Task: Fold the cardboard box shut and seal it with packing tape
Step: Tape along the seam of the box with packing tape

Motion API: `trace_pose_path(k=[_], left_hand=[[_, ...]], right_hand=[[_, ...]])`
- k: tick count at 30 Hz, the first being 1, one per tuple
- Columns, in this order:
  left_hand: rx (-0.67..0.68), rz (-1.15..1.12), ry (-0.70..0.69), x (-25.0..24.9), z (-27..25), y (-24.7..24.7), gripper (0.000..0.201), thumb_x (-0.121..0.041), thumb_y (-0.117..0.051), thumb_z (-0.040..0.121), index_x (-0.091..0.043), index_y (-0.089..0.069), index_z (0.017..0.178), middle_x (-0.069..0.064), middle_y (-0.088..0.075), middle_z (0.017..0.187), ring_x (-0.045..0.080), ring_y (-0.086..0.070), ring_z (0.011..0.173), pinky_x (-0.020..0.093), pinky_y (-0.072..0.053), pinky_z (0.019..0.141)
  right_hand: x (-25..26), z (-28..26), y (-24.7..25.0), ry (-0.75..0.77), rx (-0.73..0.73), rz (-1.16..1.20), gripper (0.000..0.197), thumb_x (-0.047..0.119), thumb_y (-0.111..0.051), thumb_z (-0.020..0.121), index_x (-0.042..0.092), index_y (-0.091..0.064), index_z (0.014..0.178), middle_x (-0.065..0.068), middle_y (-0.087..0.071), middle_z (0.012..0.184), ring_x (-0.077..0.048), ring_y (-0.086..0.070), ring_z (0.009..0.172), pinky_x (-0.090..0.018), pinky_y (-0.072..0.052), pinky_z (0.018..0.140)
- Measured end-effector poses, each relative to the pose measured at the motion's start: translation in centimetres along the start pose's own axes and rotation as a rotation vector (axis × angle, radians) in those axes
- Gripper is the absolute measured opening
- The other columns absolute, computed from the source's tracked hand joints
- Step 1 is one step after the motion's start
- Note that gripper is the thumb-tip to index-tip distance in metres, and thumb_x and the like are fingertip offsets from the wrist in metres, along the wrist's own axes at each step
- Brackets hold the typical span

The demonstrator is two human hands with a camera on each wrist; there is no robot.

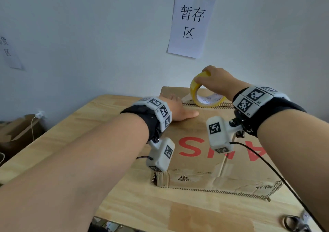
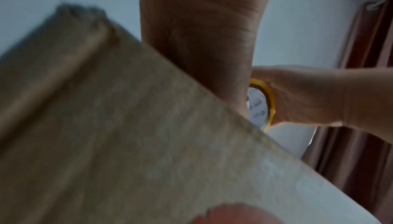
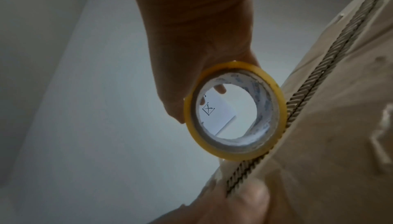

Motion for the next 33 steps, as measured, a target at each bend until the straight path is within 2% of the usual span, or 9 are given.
trace_pose_path(k=[5,8,14,16,18,20,26,30,33], left_hand=[[-0.002,-0.086,-0.121,0.8,-0.9,-0.1,0.076,-0.062,-0.012,0.095,-0.013,-0.007,0.152,0.004,-0.001,0.16,0.018,-0.006,0.147,0.047,0.003,0.117],[-0.037,-0.059,-0.16,2.9,-1.8,0.3,0.059,-0.049,-0.01,0.1,-0.017,-0.025,0.148,-0.001,-0.016,0.159,0.014,-0.015,0.145,0.052,0.008,0.115],[-0.071,-0.011,-0.149,5.0,-1.4,0.7,0.053,-0.035,-0.011,0.102,-0.021,-0.046,0.139,-0.004,-0.029,0.154,0.014,-0.006,0.147,0.048,0.015,0.115],[-0.093,-0.019,-0.14,3.9,-0.7,0.8,0.054,-0.035,-0.015,0.101,-0.014,-0.061,0.121,0.006,-0.049,0.14,0.019,-0.026,0.141,0.047,0.005,0.116],[-0.142,-0.065,-0.137,1.9,-0.3,1.5,0.051,-0.036,-0.021,0.1,-0.008,-0.064,0.097,0.011,-0.062,0.11,0.024,-0.052,0.11,0.044,-0.014,0.113],[-0.173,-0.141,-0.127,0.7,-0.4,2.2,0.046,-0.036,-0.026,0.1,-0.008,-0.057,0.081,0.008,-0.058,0.084,0.022,-0.052,0.08,0.039,-0.031,0.1],[-0.199,-0.244,-0.121,5.7,-0.8,1.9,0.043,-0.035,-0.026,0.1,-0.013,-0.039,0.066,0.002,-0.041,0.063,0.022,-0.047,0.068,0.042,-0.028,0.099],[-0.189,-0.21,-0.139,5.1,-1.1,2.1,0.034,-0.034,-0.026,0.1,-0.018,-0.05,0.082,0.006,-0.057,0.085,0.025,-0.056,0.09,0.043,-0.019,0.111],[-0.213,-0.241,-0.189,2.5,-0.7,2.6,0.037,-0.033,-0.033,0.099,-0.012,-0.063,0.104,0.005,-0.065,0.107,0.024,-0.057,0.098,0.035,-0.036,0.093]], right_hand=[[-0.1,0.1,0.0,-0.007,-0.024,-0.045,0.049,0.045,-0.054,0.085,0.018,-0.05,0.125,-0.008,-0.054,0.111,-0.027,-0.056,0.093,-0.035,-0.045,0.071],[-0.4,0.3,0.2,-0.015,-0.036,-0.026,0.042,0.043,-0.054,0.085,0.017,-0.052,0.118,-0.006,-0.056,0.105,-0.025,-0.055,0.087,-0.032,-0.039,0.066],[-0.7,0.6,0.1,-0.006,-0.064,-0.008,0.047,0.044,-0.055,0.084,0.016,-0.051,0.122,-0.006,-0.056,0.105,-0.025,-0.055,0.089,-0.033,-0.04,0.067],[-1.2,0.5,0.2,0.005,-0.082,0.018,0.048,0.045,-0.057,0.084,0.017,-0.052,0.122,-0.007,-0.056,0.106,-0.025,-0.056,0.09,-0.033,-0.041,0.068],[-1.6,0.4,0.3,0.01,-0.103,0.04,0.045,0.044,-0.058,0.084,0.017,-0.053,0.12,-0.006,-0.056,0.106,-0.025,-0.056,0.091,-0.033,-0.042,0.069],[-1.7,0.3,0.3,0.013,-0.105,0.037,0.047,0.045,-0.058,0.084,0.018,-0.052,0.121,-0.006,-0.055,0.108,-0.026,-0.056,0.093,-0.033,-0.043,0.07],[-1.9,0.6,0.4,0.016,-0.086,0.025,0.051,0.047,-0.055,0.086,0.017,-0.05,0.126,-0.007,-0.055,0.111,-0.025,-0.055,0.092,-0.033,-0.041,0.07],[-1.7,0.7,0.5,0.021,-0.07,0.02,0.052,0.048,-0.055,0.086,0.016,-0.049,0.127,-0.005,-0.055,0.109,-0.023,-0.054,0.091,-0.032,-0.041,0.07],[-1.5,0.7,0.3,0.025,-0.065,-0.012,0.055,0.051,-0.056,0.085,0.018,-0.048,0.128,-0.004,-0.055,0.109,-0.024,-0.055,0.092,-0.034,-0.044,0.072]])
Point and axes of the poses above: each hand's wrist, its own z-axis towards the middle knuckle, its own y-axis out of the back of the hand, x = y × z, the point moved 10 cm from there along z, towards the middle knuckle
